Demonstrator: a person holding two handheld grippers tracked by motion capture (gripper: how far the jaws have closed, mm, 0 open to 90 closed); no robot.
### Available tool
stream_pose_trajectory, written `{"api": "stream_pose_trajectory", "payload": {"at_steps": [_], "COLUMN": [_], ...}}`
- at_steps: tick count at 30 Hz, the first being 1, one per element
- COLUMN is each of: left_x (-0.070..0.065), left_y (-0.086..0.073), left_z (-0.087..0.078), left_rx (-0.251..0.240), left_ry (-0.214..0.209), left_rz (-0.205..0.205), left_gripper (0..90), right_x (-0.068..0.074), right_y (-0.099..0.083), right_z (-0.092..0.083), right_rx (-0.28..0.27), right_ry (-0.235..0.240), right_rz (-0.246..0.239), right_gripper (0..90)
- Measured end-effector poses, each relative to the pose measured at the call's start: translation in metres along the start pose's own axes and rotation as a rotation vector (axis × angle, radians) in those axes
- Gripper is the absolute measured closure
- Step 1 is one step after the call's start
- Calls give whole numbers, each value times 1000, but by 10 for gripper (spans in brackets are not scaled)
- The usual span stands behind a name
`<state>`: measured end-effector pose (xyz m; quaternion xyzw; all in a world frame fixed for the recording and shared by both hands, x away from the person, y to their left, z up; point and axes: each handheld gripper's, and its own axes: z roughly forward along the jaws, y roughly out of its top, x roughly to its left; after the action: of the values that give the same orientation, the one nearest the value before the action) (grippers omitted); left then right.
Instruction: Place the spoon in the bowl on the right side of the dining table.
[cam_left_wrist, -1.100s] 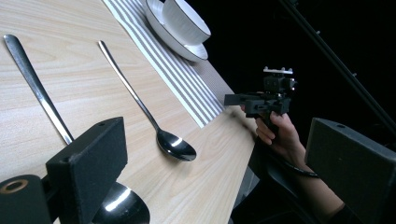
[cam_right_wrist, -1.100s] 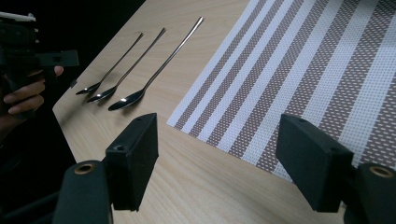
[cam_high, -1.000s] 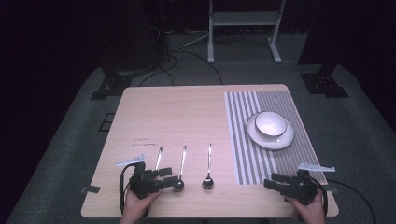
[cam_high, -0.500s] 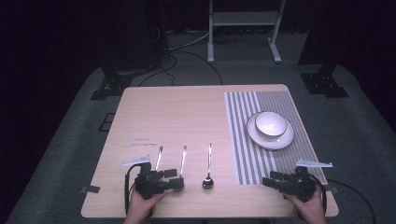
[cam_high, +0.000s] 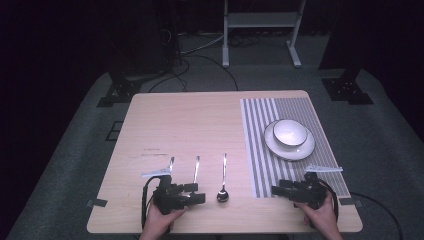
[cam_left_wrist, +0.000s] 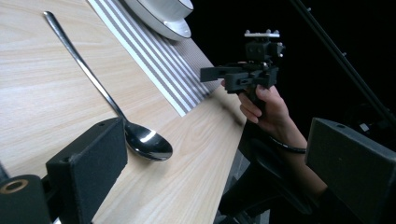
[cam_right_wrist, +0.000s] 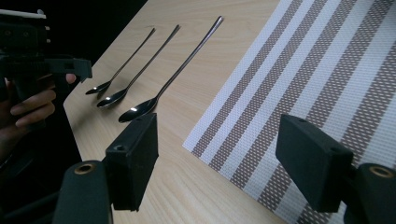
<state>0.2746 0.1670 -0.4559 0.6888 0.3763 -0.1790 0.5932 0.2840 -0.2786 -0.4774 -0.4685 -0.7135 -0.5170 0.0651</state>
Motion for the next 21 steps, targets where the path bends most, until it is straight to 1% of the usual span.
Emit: {"api": "stream_pose_trajectory", "payload": {"at_steps": [7,8,9,17,19,21], "left_x": [-4,-4,-5,-5,-5,-5], "left_y": [0,0,-1,-3,-4,-4], "left_z": [17,17,21,34,36,42], "left_rx": [33,33,41,68,69,80], "left_ry": [-29,-29,-35,-58,-60,-66], "left_rz": [2,2,0,-13,-19,-20], "left_gripper": [45,45,45,45,45,45], "right_x": [1,1,2,3,3,4], "right_y": [4,4,4,8,9,10], "right_z": [9,9,10,14,14,16], "right_rx": [17,17,18,32,31,33], "right_ry": [6,6,7,8,10,13], "right_rz": [-3,-3,-5,-8,-7,-11], "right_gripper": [286,286,286,287,287,287]}}
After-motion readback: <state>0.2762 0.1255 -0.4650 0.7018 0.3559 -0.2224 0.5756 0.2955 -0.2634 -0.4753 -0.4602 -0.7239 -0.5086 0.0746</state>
